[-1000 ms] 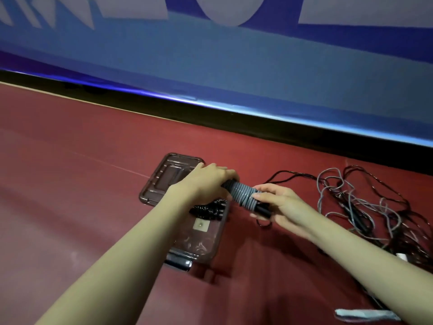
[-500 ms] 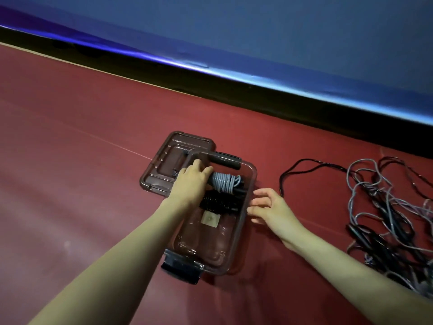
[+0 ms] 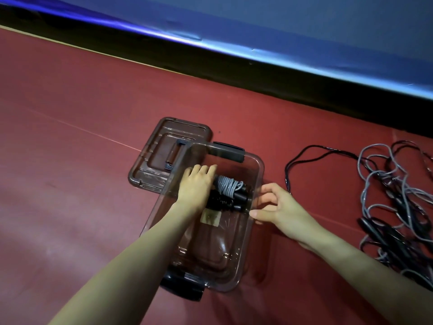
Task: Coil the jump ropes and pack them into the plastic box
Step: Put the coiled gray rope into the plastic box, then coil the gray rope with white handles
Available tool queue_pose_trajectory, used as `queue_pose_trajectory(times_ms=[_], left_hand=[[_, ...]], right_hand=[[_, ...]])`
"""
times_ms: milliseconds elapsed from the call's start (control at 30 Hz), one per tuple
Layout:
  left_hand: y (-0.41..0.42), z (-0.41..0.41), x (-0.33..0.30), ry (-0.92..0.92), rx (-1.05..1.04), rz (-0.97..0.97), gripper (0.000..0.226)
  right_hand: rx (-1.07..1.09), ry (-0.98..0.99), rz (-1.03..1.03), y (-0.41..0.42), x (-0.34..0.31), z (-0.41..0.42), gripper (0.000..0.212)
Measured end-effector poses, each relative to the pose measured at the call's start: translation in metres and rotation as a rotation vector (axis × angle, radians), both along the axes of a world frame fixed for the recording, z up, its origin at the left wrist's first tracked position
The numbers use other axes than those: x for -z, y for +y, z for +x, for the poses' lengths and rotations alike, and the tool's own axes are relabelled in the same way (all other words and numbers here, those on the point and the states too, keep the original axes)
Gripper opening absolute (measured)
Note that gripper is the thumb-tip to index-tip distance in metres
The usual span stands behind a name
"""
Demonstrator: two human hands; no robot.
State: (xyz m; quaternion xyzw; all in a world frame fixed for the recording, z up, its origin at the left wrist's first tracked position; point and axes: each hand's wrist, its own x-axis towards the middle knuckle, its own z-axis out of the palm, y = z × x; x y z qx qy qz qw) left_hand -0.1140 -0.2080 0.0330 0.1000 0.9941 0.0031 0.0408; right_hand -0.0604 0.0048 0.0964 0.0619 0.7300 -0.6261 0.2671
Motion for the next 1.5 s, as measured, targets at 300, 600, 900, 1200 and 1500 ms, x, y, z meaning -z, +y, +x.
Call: queue_pose_trajectory(times_ms=[300, 600, 900, 1200, 1500], left_hand=[[0.003, 0.0, 0.004, 0.138, -0.025, 0.009, 0.027], [0.005, 0.009, -0.028, 0.128, -0.088, 0.388, 0.031], [0.078, 0.037, -0.096, -0.094, 0.118, 0.559, 0.022], [0.208, 0.06, -0.1, -0.216, 0.368, 0.488, 0.024], [0.3, 0.086, -0.062, -0.312, 0.384, 0.522, 0.024]], right_hand=[[-0.019, 0.016, 0.027, 0.001, -0.001, 0.006, 0.032], [0.036, 0.066, 0.08, 0.02, -0.006, 0.013, 0.019], [0.126, 0.25, 0.203, 0.11, -0.037, 0.034, 0.029], [0.284, 0.322, 0.489, 0.244, -0.051, 0.085, 0.027], [0.204, 0.331, 0.892, 0.344, -0.002, 0.146, 0.018]])
